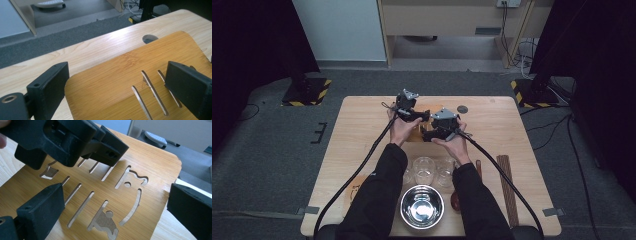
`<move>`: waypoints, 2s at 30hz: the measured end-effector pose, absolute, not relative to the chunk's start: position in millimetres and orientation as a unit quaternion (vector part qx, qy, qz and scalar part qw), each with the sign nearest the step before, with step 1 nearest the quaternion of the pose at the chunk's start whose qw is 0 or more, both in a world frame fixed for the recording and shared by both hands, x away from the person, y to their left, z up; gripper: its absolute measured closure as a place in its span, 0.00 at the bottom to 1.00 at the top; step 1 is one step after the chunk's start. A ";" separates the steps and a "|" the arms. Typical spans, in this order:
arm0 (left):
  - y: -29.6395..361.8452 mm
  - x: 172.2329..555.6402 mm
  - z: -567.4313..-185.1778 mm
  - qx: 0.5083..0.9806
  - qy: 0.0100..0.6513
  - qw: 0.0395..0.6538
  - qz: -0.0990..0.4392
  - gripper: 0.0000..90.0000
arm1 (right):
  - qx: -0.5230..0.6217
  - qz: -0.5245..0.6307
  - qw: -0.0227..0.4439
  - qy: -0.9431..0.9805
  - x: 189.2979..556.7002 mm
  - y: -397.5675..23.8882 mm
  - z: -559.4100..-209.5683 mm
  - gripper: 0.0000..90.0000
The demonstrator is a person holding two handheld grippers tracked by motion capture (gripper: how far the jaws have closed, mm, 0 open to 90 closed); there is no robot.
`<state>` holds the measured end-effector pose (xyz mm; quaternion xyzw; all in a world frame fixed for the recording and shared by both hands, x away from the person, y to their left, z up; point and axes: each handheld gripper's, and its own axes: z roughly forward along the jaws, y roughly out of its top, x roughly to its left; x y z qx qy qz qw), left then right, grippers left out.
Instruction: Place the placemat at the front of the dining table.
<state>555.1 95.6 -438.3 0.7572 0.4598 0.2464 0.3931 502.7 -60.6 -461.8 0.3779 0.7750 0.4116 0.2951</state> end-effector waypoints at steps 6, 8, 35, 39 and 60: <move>92.5 559.2 -453.1 0.768 0.460 0.376 0.238 0.07 | 0.394 0.410 0.272 0.776 506.1 -61.9 -476.9 0.02; 91.2 560.4 -458.1 0.770 0.462 0.371 0.234 0.07 | 0.400 0.403 0.264 0.780 507.8 -62.4 -483.5 0.02; 87.2 568.5 -507.2 0.785 0.486 0.343 0.176 0.06 | 0.438 0.343 0.199 0.807 516.4 -62.4 -515.8 0.02; 87.4 569.5 -512.5 0.788 0.490 0.335 0.164 0.07 | 0.444 0.336 0.186 0.810 517.0 -62.5 -519.6 0.02; 87.5 569.9 -527.1 0.792 0.509 0.310 0.134 0.06 | 0.454 0.316 0.147 0.820 519.0 -61.4 -531.0 0.02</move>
